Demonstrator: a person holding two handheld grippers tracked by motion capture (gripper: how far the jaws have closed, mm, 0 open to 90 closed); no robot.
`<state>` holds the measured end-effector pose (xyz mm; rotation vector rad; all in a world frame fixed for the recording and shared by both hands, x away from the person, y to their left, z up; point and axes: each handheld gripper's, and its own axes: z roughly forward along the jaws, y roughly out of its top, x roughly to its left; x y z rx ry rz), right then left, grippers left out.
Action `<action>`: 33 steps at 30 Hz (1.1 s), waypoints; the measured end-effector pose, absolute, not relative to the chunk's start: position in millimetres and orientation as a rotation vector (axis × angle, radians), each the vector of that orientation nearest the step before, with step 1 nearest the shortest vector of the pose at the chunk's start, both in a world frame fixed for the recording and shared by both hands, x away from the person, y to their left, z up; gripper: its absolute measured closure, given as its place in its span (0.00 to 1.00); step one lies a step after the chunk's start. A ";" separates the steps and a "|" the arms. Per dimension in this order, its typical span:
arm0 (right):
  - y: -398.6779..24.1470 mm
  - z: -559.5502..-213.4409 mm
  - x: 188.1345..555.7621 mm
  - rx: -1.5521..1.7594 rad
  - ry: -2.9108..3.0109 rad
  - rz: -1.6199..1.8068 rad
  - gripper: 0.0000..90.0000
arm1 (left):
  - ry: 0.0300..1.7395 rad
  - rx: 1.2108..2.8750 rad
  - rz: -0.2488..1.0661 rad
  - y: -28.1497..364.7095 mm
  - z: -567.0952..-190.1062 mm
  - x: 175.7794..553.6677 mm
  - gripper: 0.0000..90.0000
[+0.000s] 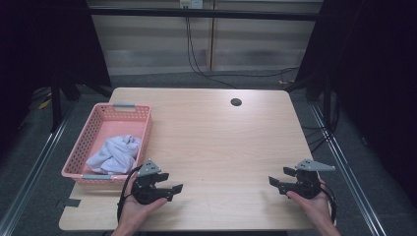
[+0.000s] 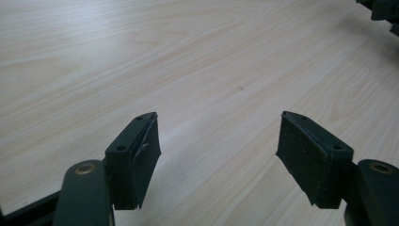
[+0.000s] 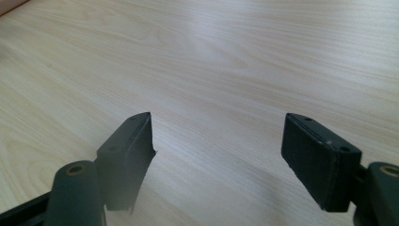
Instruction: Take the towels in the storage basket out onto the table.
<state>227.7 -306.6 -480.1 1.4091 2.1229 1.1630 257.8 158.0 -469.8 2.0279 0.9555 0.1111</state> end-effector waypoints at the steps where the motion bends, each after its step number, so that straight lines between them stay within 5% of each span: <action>1: -306.3 -479.9 227.2 1.406 2.123 1.169 0.29 | 0.955 2.018 0.105 157.1 -469.5 258.0 0.33; 24: -303.3 -478.4 226.2 1.380 2.149 1.191 0.26 | 0.927 2.004 0.165 173.0 -456.3 243.7 0.31; 33: -303.0 -478.8 223.3 1.357 2.150 1.195 0.26 | 0.957 1.894 0.263 206.4 -421.2 252.3 0.30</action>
